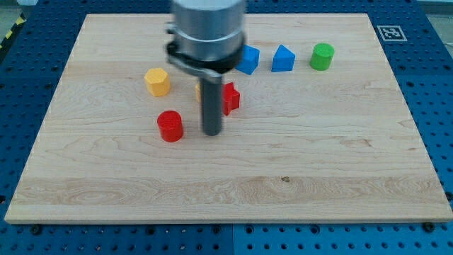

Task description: Move your arm closer to the yellow heart

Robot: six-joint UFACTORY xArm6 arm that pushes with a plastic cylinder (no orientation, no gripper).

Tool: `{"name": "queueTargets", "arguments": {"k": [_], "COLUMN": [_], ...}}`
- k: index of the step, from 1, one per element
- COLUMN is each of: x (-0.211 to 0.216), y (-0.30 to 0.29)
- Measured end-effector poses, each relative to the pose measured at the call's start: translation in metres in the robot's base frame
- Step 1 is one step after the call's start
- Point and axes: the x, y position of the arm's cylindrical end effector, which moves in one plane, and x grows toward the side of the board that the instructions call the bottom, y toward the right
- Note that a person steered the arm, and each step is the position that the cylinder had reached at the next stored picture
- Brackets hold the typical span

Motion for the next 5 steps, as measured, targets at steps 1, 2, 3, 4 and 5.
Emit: {"name": "queueTargets", "arguments": {"k": [1,2,3,4,5], "x": [-0.016,-0.028,-0.028,-0.031,-0.038], "y": [-0.046,-0.058,-0.057,-0.049,-0.036]}}
